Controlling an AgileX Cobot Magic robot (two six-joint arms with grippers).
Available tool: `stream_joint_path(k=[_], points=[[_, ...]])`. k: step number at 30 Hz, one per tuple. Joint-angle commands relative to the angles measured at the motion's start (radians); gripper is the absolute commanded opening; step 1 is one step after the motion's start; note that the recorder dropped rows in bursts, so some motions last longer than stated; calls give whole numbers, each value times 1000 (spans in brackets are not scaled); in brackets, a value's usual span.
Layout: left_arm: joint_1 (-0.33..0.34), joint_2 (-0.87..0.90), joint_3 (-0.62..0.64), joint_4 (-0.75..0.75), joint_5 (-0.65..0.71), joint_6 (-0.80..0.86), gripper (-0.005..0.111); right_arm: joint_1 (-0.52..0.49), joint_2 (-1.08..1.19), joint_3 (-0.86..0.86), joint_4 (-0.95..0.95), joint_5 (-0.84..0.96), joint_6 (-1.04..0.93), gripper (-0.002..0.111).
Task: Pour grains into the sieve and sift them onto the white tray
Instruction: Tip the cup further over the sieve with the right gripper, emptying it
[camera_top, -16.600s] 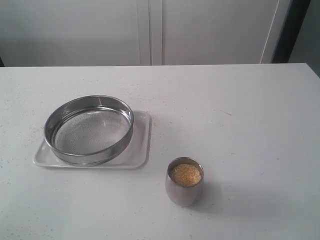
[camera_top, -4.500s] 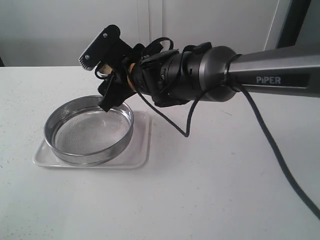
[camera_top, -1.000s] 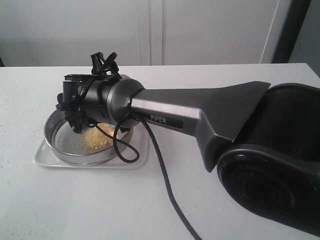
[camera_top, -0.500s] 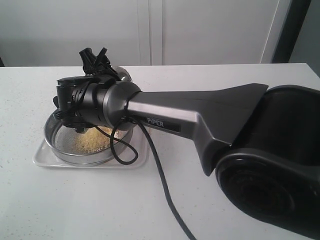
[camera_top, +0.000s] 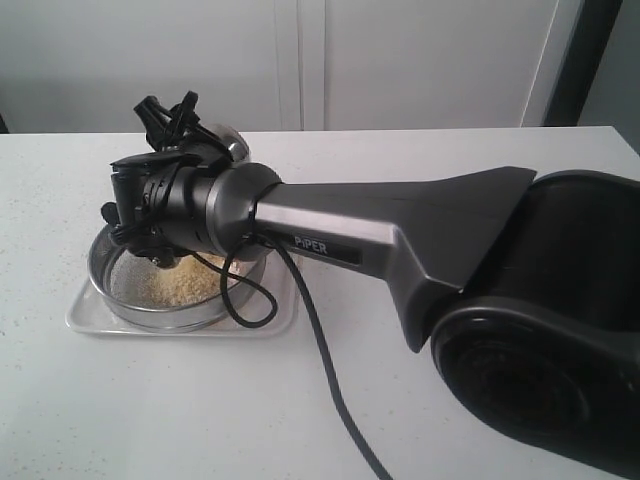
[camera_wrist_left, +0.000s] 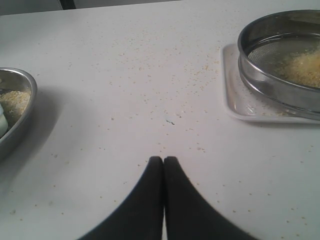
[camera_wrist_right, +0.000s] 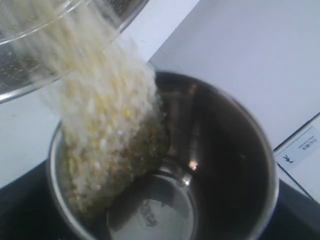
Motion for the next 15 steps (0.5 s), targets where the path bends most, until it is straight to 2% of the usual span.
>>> stream_joint_path(k=[1, 6, 15], points=[[-8, -5, 5, -11, -4, 0, 0, 1, -7, -6, -129, -20, -21, 0], [-8, -5, 5, -11, -4, 0, 0, 1, -7, -6, -190, -14, -24, 0], [-8, -5, 5, -11, -4, 0, 0, -1, -3, 28, -175, -19, -93, 0]])
